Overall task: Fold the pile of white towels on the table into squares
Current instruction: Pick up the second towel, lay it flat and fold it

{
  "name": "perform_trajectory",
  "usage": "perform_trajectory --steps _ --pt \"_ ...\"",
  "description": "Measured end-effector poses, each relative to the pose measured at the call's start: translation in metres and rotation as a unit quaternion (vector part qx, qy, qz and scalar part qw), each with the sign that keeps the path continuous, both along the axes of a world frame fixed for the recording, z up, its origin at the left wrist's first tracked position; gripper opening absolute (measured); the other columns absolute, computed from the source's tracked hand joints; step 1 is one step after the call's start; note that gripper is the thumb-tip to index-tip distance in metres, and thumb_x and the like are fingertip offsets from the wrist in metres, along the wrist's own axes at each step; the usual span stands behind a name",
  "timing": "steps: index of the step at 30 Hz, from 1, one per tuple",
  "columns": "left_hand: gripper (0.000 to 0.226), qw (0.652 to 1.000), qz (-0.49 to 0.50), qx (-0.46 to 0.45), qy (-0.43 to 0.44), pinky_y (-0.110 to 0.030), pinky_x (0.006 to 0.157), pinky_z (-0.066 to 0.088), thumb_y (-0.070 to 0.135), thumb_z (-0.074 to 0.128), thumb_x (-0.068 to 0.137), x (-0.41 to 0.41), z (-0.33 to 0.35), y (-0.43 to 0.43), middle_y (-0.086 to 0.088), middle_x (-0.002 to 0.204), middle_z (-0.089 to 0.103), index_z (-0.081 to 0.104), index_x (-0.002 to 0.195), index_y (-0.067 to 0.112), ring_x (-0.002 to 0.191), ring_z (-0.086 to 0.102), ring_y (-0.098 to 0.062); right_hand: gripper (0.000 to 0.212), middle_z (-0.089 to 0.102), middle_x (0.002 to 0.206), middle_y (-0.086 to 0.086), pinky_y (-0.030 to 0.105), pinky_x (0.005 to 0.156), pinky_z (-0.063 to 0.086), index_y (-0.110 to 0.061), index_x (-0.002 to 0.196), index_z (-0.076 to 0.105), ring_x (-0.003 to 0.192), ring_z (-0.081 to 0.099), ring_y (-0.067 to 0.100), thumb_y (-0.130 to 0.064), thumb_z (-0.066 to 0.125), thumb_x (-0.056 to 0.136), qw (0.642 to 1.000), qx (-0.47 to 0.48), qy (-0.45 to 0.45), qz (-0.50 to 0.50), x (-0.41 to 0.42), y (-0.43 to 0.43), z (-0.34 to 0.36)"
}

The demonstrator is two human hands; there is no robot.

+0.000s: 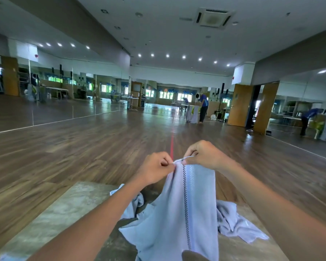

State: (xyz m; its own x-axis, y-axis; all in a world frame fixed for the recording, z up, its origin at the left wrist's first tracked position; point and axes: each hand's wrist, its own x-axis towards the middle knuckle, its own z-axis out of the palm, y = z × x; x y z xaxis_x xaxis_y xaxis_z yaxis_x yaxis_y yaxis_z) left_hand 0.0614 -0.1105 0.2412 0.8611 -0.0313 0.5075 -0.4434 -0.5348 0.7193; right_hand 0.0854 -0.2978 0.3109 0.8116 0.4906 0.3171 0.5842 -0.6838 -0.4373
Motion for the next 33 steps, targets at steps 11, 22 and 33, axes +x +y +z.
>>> perform_trajectory --steps 11,22,33 --pt "0.012 0.99 -0.11 -0.039 0.078 -0.019 0.059 0.037 0.009 0.074 0.078 -0.007 0.01 -0.006 0.004 0.063 0.059 0.065 0.085 0.008 0.06 0.049 -0.007 0.006 0.072 0.081 0.015 0.021 0.065 0.049 -0.009 0.077 0.07 0.071 0.063 0.013 -0.006 0.071 0.082 0.99 0.117 0.083 0.012 0.0 -0.016 -0.002" --pt "0.006 0.997 -0.057 -0.05 0.001 -0.024 0.065 0.04 0.009 0.064 0.086 -0.012 0.031 0.0 -0.007 0.07 0.065 0.062 0.081 0.006 0.064 0.054 -0.012 0.009 0.07 0.086 0.015 0.029 0.071 0.047 0.0 0.086 0.064 0.076 0.062 0.016 -0.009 0.067 0.085 0.984 0.12 0.13 0.018 0.005 -0.018 -0.014" --pt "0.01 0.995 -0.086 -0.034 -0.039 -0.017 0.058 0.044 0.02 0.068 0.086 -0.015 0.057 -0.001 0.002 0.067 0.066 0.072 0.086 0.011 0.058 0.055 -0.004 0.006 0.07 0.084 0.011 0.034 0.076 0.048 -0.004 0.082 0.066 0.077 0.062 0.019 -0.008 0.071 0.082 0.974 0.168 0.14 0.054 0.002 -0.01 -0.01"
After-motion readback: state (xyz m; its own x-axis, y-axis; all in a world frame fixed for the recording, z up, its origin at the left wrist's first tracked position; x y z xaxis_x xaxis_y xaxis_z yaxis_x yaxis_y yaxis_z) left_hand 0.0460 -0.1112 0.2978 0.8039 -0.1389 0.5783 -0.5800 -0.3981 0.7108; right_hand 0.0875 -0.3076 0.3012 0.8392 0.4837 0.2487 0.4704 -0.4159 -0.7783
